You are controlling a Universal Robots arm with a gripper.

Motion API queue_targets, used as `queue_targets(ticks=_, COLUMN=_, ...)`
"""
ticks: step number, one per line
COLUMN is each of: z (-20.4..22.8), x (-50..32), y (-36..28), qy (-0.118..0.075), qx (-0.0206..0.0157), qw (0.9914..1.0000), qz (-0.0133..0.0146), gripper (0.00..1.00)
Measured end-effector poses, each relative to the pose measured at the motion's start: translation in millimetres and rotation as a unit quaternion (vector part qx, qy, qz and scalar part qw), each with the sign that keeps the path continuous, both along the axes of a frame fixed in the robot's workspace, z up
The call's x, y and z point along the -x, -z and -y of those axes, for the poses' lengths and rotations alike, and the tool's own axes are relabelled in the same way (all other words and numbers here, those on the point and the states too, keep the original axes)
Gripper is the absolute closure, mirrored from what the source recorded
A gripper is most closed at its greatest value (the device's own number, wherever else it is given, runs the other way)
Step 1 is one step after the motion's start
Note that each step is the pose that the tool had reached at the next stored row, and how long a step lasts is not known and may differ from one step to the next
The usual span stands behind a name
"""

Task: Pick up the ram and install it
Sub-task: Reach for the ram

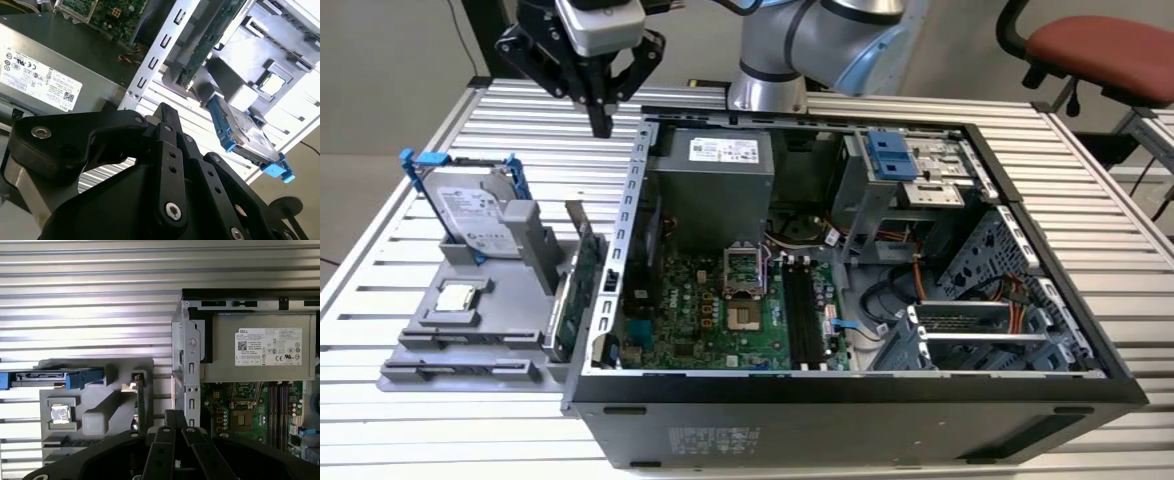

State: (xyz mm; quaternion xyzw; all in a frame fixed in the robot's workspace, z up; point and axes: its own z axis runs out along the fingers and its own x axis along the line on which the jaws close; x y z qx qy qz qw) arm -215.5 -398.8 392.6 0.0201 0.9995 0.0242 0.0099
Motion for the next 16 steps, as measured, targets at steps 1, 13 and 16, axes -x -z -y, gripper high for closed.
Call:
queue_targets(ticks=1, z=0.0, x=2.0, y=0.0, qy=-0.001, qx=0.0000, qw=1.00000, qz=0.0000, gripper=1.00)
queue_targets(ticks=13, z=0.0, x=20.6, y=0.2, qy=-0.013, qx=0.0000, qw=0.99992, qz=0.0000, gripper=1.00)
queue_targets(ticks=16, z=0.0, x=25.7, y=0.4, qy=-0.018, qx=0.0000, qw=0.99985, qz=0.0000, gripper=1.00)
